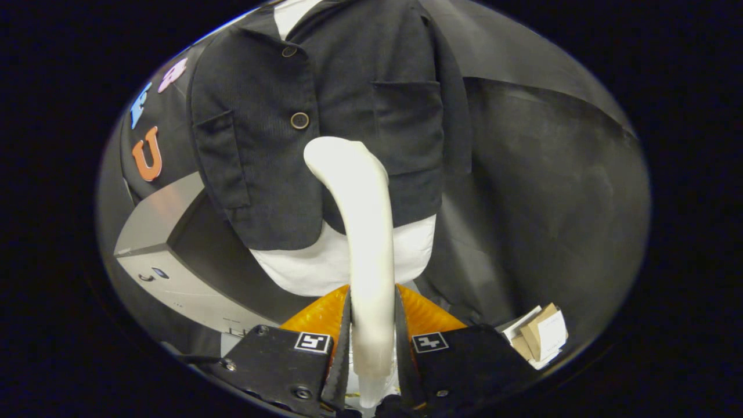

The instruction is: Iron the clothes twice with a garment steamer, once on the left side and once on the right side.

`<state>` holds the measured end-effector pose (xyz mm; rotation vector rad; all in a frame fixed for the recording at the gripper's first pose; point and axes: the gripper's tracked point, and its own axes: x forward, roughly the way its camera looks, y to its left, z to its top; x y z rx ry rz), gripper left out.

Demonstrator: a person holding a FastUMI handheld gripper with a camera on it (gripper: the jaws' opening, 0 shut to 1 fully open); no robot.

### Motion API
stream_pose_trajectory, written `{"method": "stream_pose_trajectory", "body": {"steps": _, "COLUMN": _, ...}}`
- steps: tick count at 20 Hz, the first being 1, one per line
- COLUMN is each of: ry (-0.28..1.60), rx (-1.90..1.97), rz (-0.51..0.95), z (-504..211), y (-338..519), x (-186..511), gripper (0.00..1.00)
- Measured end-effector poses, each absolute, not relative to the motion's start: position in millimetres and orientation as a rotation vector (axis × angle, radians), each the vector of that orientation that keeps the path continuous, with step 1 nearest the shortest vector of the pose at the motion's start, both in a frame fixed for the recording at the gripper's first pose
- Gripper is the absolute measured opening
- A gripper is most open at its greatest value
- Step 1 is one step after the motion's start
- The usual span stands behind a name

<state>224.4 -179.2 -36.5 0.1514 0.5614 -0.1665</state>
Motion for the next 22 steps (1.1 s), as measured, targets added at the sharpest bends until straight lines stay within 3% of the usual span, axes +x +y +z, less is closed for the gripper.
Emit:
{"method": "stream_pose_trajectory", "body": {"steps": 5, "ry": 0.525, "rx": 0.193, "rz": -0.12, "z": -41, "y": -176, "x": 217, "gripper": 0.38}}
{"method": "stream_pose_trajectory", "body": {"steps": 15, "ry": 0.483, "rx": 0.19, "rz": -0.141, "z": -42, "y": -69, "x": 61, "gripper": 0.38}}
{"method": "stream_pose_trajectory", "body": {"steps": 22, "ry": 0.52, "rx": 0.103, "rz": -0.062, "z": -69, "y": 21, "x": -18, "gripper": 0.38}}
